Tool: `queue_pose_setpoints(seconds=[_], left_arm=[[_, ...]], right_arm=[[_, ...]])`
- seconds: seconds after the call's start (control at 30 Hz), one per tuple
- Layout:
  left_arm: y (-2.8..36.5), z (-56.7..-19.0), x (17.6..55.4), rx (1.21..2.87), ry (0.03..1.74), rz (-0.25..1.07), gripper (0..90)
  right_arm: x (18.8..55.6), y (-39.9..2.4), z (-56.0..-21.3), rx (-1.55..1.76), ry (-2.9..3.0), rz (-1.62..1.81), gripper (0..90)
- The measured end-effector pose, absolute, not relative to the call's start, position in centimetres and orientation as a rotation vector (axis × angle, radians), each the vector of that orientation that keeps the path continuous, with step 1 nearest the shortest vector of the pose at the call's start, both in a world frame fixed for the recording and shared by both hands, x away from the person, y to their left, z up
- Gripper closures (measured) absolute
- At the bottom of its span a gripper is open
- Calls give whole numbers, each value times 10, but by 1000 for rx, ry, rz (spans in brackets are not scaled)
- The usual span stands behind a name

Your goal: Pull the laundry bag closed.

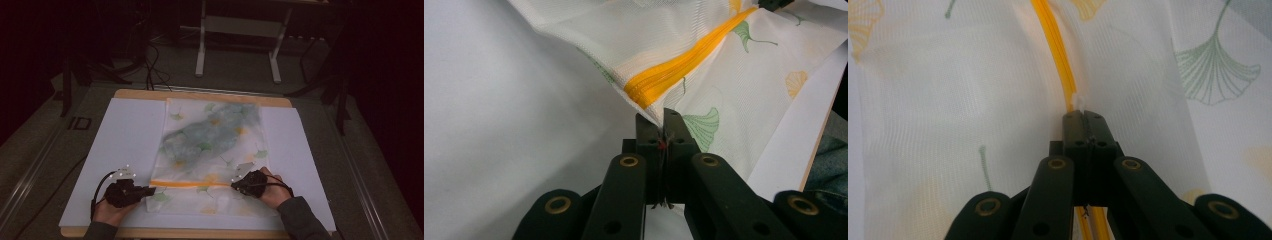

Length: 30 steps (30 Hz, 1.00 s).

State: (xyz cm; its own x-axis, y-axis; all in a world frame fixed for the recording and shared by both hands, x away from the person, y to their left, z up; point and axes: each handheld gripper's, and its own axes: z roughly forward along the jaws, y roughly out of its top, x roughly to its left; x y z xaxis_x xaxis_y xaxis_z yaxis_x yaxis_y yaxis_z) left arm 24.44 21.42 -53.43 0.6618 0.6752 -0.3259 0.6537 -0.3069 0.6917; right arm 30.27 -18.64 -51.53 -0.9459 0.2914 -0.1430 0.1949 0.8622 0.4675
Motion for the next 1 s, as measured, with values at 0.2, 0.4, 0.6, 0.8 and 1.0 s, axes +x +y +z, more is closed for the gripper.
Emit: queue_pose_setpoints(seconds=[0.2,0.4,0.6,0.8,1.0], left_arm=[[214,-535,245,2023,1032,31,886],[215,-534,244,2021,1034,32,886],[214,-535,245,2024,1033,33,886],[215,-535,244,2020,1035,32,886],[215,-535,244,2020,1035,33,886]], right_arm=[[303,-195,-513,377,2827,662,900],[302,-200,-513,386,2828,648,900],[302,-208,-511,398,2827,644,900],[301,-212,-510,387,2829,612,900],[301,-219,-509,397,2829,600,900]])
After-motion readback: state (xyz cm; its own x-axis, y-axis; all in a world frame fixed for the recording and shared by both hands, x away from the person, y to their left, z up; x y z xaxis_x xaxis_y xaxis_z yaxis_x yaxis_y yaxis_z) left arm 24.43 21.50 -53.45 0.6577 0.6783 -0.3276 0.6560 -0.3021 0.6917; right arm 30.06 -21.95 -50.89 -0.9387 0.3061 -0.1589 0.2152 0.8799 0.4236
